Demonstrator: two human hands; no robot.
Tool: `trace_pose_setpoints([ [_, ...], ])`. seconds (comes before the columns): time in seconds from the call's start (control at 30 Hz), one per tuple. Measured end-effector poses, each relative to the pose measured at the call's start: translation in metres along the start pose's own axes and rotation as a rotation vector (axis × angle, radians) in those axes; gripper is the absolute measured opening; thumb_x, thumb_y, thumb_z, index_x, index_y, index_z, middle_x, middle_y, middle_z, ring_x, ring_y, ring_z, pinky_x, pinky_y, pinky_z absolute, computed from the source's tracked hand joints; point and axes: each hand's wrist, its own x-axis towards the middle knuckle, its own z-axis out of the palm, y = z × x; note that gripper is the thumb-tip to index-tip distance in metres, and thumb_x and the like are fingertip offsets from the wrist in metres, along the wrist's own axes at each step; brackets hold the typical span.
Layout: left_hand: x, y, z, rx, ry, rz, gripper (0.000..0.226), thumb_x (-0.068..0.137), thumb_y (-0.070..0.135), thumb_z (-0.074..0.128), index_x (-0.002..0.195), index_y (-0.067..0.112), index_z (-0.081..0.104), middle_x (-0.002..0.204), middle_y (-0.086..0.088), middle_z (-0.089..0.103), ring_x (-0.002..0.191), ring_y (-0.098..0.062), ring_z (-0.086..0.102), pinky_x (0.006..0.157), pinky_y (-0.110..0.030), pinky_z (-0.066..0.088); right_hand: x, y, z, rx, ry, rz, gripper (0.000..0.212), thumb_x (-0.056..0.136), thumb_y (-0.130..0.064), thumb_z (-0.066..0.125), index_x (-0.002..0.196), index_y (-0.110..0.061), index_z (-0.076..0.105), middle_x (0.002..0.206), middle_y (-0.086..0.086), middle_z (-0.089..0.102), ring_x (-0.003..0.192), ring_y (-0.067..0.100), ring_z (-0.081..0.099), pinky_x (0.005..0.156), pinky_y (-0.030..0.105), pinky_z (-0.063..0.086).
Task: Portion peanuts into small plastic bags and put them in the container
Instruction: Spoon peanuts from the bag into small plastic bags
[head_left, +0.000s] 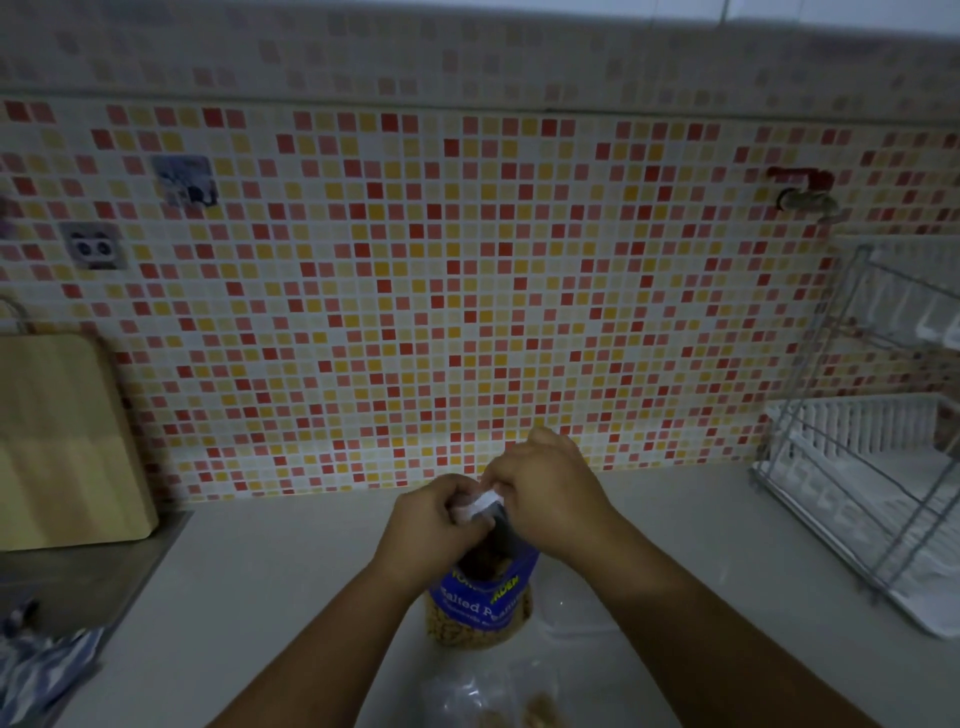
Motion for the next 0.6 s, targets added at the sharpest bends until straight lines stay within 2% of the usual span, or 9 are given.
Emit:
trace_pose_setpoints([
  [0.1, 0.001, -0.001, -0.005, -0.225, 0.069, -0.094, 0.028, 0.074, 0.021, 0.075, 0.100, 0.024, 0.064, 0.097, 0.007, 0.068, 0.089, -0.007, 0.064, 0.074, -0.023, 0.055, -0.011, 0.003, -0.011, -0.128, 0.321, -0.166, 0.022, 0.071, -0.020, 0.055, 0.081, -0.023, 0.075, 0.075, -0.009, 0.070, 0.075, 0.018, 0.058, 0.072, 0.030, 0.044],
  [0.17, 0.001, -0.002, -0.010, -0.341, 0.093, -0.132, 0.028, 0.074, 0.017, 0.076, 0.099, 0.023, 0.065, 0.098, 0.003, 0.070, 0.092, -0.014, 0.065, 0.080, -0.032, 0.056, -0.013, 0.010, -0.016, -0.162, 0.424, -0.124, 0.027, 0.075, -0.021, 0.047, 0.082, -0.022, 0.073, 0.077, -0.008, 0.070, 0.074, 0.017, 0.058, 0.071, 0.030, 0.044],
  [0.23, 0.002, -0.004, -0.014, -0.424, 0.108, -0.155, 0.027, 0.074, 0.016, 0.076, 0.097, 0.024, 0.065, 0.098, 0.000, 0.070, 0.094, -0.017, 0.066, 0.081, -0.033, 0.056, -0.014, 0.016, -0.018, -0.163, 0.465, -0.023, 0.028, 0.075, -0.020, 0.047, 0.084, -0.020, 0.073, 0.077, -0.006, 0.071, 0.074, 0.019, 0.059, 0.071, 0.030, 0.044],
  [0.3, 0.001, -0.005, -0.016, -0.490, 0.118, -0.176, 0.026, 0.076, 0.015, 0.074, 0.095, 0.030, 0.064, 0.100, 0.000, 0.070, 0.094, -0.017, 0.066, 0.076, -0.028, 0.054, -0.013, 0.021, -0.010, -0.158, 0.436, 0.074, 0.024, 0.070, -0.018, 0.051, 0.077, -0.019, 0.074, 0.071, -0.005, 0.070, 0.069, 0.020, 0.059, 0.068, 0.029, 0.045],
  [0.4, -0.002, -0.003, -0.017, -0.581, 0.131, -0.192, 0.028, 0.078, 0.013, 0.072, 0.101, 0.027, 0.062, 0.099, 0.001, 0.069, 0.092, -0.017, 0.065, 0.072, -0.023, 0.050, -0.012, 0.019, 0.020, -0.172, 0.166, 0.080, 0.010, 0.051, -0.025, 0.064, 0.059, -0.023, 0.071, 0.055, -0.006, 0.062, 0.059, 0.018, 0.058, 0.057, 0.027, 0.042],
  [0.43, -0.003, 0.000, -0.017, -0.618, 0.135, -0.197, 0.030, 0.079, 0.011, 0.071, 0.105, 0.023, 0.062, 0.098, 0.002, 0.068, 0.091, -0.016, 0.065, 0.071, -0.022, 0.050, -0.013, 0.017, 0.031, -0.182, 0.069, 0.073, 0.009, 0.052, -0.027, 0.067, 0.059, -0.022, 0.070, 0.057, -0.004, 0.061, 0.061, 0.019, 0.059, 0.058, 0.027, 0.041],
  [0.47, -0.004, 0.002, -0.017, -0.652, 0.137, -0.202, 0.032, 0.079, 0.010, 0.071, 0.107, 0.020, 0.061, 0.097, 0.003, 0.068, 0.090, -0.013, 0.064, 0.070, -0.020, 0.049, -0.015, 0.013, 0.039, -0.176, -0.010, 0.071, 0.011, 0.060, -0.026, 0.067, 0.068, -0.020, 0.070, 0.065, -0.001, 0.064, 0.071, 0.021, 0.060, 0.065, 0.030, 0.040],
  [0.53, -0.006, 0.006, -0.017, -0.686, 0.139, -0.208, 0.032, 0.079, 0.009, 0.071, 0.108, 0.020, 0.060, 0.096, 0.005, 0.067, 0.090, -0.009, 0.063, 0.071, -0.019, 0.049, -0.019, 0.008, 0.051, -0.142, -0.096, 0.095, 0.021, 0.083, -0.021, 0.054, 0.098, -0.016, 0.068, 0.091, 0.005, 0.067, 0.097, 0.025, 0.053, 0.083, 0.034, 0.036],
  [0.6, -0.009, 0.007, -0.017, -0.680, 0.133, -0.209, 0.031, 0.079, 0.012, 0.071, 0.106, 0.021, 0.061, 0.097, 0.005, 0.068, 0.092, -0.009, 0.063, 0.072, -0.020, 0.049, -0.022, 0.005, 0.054, -0.106, -0.111, 0.142, 0.026, 0.091, -0.027, 0.048, 0.109, -0.021, 0.065, 0.102, 0.002, 0.066, 0.106, 0.024, 0.046, 0.089, 0.034, 0.033],
])
